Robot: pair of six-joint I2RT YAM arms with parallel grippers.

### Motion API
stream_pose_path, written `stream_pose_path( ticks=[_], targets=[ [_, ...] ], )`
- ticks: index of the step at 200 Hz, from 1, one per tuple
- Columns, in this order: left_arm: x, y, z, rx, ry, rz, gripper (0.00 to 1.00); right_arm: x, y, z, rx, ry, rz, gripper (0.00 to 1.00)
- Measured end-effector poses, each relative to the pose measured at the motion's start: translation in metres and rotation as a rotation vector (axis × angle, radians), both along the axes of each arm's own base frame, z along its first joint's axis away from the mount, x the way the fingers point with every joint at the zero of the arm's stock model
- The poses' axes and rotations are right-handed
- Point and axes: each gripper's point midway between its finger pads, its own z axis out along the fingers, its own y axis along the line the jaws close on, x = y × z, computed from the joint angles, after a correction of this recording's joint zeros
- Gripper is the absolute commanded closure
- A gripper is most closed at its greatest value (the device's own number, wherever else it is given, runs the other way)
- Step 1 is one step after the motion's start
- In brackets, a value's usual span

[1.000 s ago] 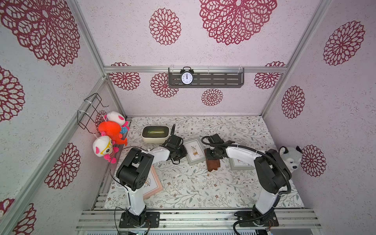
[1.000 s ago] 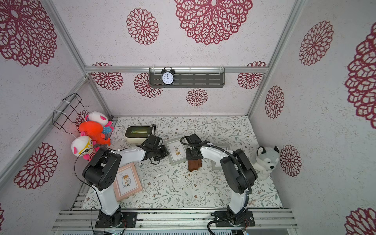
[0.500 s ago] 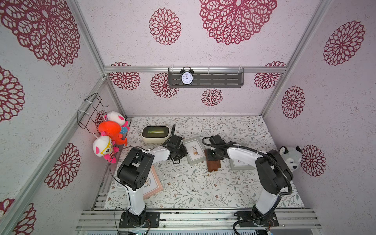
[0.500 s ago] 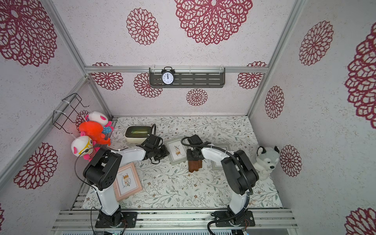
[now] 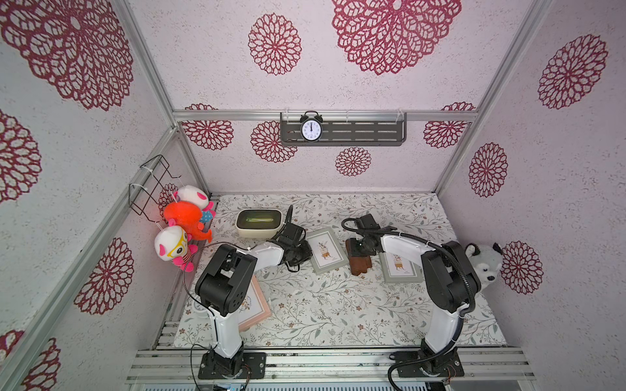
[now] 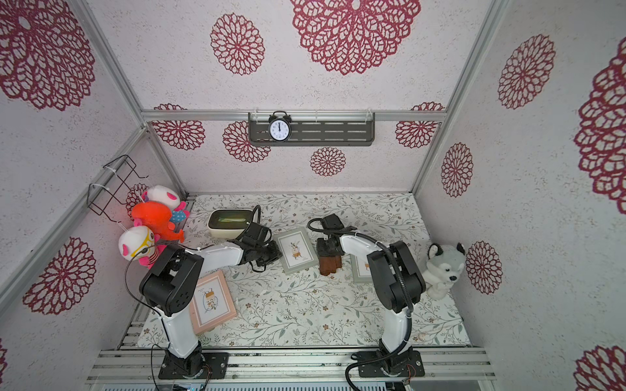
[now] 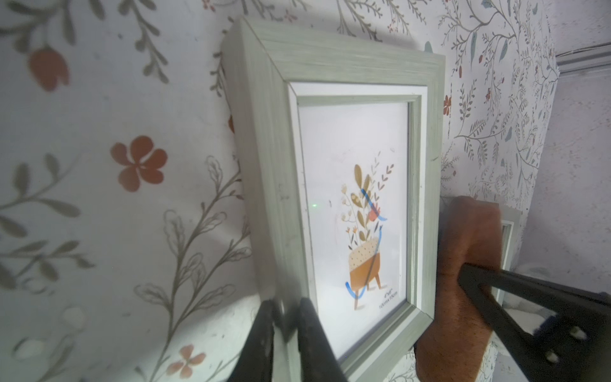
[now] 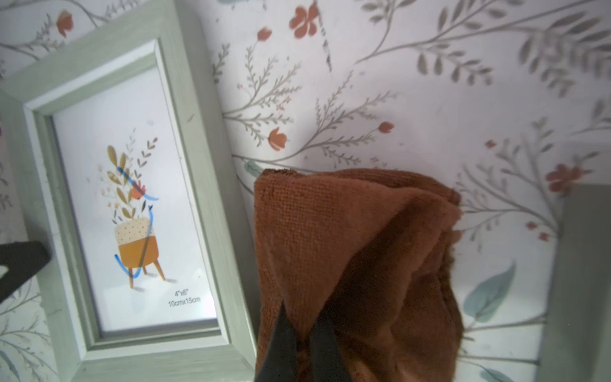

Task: Wipe the picture frame with a cloth
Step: Wipe the dirt from the picture frame, then adjust the cleaning item.

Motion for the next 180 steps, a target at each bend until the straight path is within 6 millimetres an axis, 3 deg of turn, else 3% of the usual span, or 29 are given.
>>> stream_pose_path(
  ticks=[30,64,94,112,138,180],
  targets=[
    [0.002,-0.005,0.000,-0.007,-0.004,-0.031,0.83,-0.024,0.004,-0.011,0.054,0.049,0.050,1.00],
    [0.001,-0.008,0.001,-0.006,-0.002,-0.056,0.78,-0.058,-0.013,-0.007,0.056,0.070,0.050,1.00],
    [-0.008,-0.008,0.003,0.041,0.030,-0.082,0.65,-0.046,-0.026,0.026,0.052,-0.030,0.004,1.00],
    [-0.018,0.002,0.007,0.089,0.058,-0.077,0.53,-0.036,-0.023,0.051,0.107,-0.093,0.000,1.00],
    [-0.026,0.018,0.035,0.103,0.041,-0.041,0.34,-0.028,0.002,0.081,0.261,-0.147,0.057,1.00],
    [-0.023,0.029,0.109,-0.013,-0.106,0.025,0.10,-0.022,0.058,0.121,0.549,-0.156,0.166,1.00]
  ],
)
